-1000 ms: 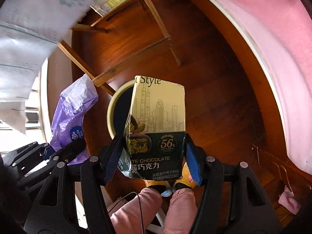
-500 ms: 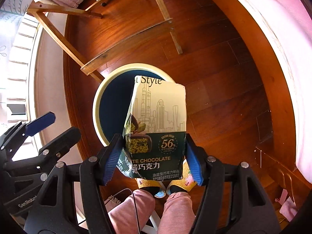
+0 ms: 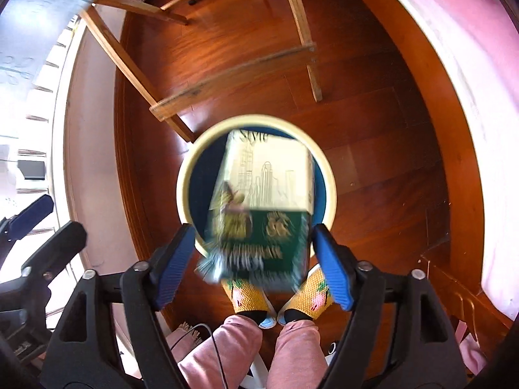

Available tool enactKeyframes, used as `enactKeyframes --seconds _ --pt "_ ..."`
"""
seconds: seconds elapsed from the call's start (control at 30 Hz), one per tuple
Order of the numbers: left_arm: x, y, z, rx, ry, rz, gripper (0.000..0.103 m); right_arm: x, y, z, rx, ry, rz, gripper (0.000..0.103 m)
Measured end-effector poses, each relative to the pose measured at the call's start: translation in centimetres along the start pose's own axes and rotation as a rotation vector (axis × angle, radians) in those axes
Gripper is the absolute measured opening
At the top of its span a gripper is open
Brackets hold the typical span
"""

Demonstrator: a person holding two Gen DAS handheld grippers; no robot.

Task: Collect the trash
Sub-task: 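Open both tools to drop the box and bag into the bin, then grasp the red B.Duck juice carton with the right tool while the left tool grasps the beige box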

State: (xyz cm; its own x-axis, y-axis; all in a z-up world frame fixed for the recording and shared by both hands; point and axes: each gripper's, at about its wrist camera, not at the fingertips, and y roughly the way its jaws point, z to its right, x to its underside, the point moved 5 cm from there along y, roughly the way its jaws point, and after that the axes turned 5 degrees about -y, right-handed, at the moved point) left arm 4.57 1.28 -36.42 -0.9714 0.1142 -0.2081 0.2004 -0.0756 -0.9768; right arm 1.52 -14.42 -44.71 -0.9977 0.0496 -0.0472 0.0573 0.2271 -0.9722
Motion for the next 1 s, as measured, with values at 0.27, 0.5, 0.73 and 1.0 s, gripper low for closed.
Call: enactKeyframes --seconds 0.27,0.5,0.73,1.0 --pt "-2.7 -9.6 -2.2 0.010 -0.051 0.047 0.075 -1.6 -8.2 -2.8 0.010 -0.028 0.061 0.079" --pt "-5.2 -20.7 -3.1 -0.004 -0.032 0.146 0.075 -1.6 -18.5 -5.0 -0.008 -0.035 0.156 0.079" --pt "-7.1 -29.9 -4.6 -0.004 -0.054 0.225 0.075 -1.4 -29.2 -8.6 -0.006 -0.091 0.314 0.079" --pt "-8.3 -35.6 -5.0 0.048 -0.007 0.301 0.075 -3.2 -39.2 -12.1 0.016 -0.118 0.484 0.079"
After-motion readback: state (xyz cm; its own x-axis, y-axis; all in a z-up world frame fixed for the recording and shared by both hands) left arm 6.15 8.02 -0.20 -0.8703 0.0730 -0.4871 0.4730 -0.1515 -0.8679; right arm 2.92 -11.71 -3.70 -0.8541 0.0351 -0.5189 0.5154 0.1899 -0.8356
